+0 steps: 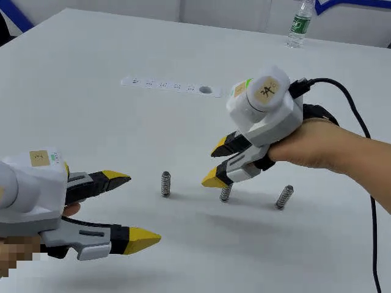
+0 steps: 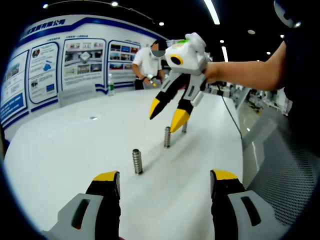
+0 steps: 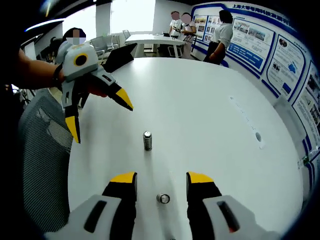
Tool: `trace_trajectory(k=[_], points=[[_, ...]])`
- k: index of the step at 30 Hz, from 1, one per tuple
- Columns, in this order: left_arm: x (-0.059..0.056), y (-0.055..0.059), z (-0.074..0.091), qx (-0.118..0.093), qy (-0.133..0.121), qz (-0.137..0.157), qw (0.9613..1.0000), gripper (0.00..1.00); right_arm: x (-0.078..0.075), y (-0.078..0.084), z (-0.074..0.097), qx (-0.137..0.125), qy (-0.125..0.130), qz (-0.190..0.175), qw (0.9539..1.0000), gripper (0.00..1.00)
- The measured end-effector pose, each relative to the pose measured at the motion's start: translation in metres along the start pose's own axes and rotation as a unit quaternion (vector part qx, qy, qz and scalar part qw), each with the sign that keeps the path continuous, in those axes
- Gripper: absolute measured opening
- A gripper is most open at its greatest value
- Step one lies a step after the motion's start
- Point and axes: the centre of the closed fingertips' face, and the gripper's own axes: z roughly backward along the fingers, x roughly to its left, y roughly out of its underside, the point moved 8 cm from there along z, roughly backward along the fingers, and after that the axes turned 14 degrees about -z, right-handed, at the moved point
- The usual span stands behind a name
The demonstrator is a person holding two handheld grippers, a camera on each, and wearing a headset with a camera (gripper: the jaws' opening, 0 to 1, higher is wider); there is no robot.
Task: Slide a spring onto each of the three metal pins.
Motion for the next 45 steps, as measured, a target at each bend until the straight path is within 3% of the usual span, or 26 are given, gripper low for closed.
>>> trace_trajectory(k=[10, 19, 33, 45], points=[[0.002, -0.004, -0.003, 0.002, 0.002, -0.004, 1.0, 0.76, -0.02, 0.026, 0.024, -0.032, 0.028, -0.028, 0.9987, 0.5], [0.003, -0.007, -0.005, 0.005, 0.002, -0.007, 1.0, 0.77, -0.024, 0.046, 0.041, -0.065, 0.047, -0.056, 0.9952, 0.59], [0.004, -0.005, -0.005, 0.01, 0.001, -0.009, 0.9999, 0.79, -0.019, 0.085, 0.073, -0.126, 0.067, -0.097, 0.985, 0.64], [0.003, -0.003, 0.0, 0.001, -0.005, -0.004, 1.0, 0.81, -0.007, 0.118, 0.079, -0.167, 0.069, -0.122, 0.976, 0.68]])
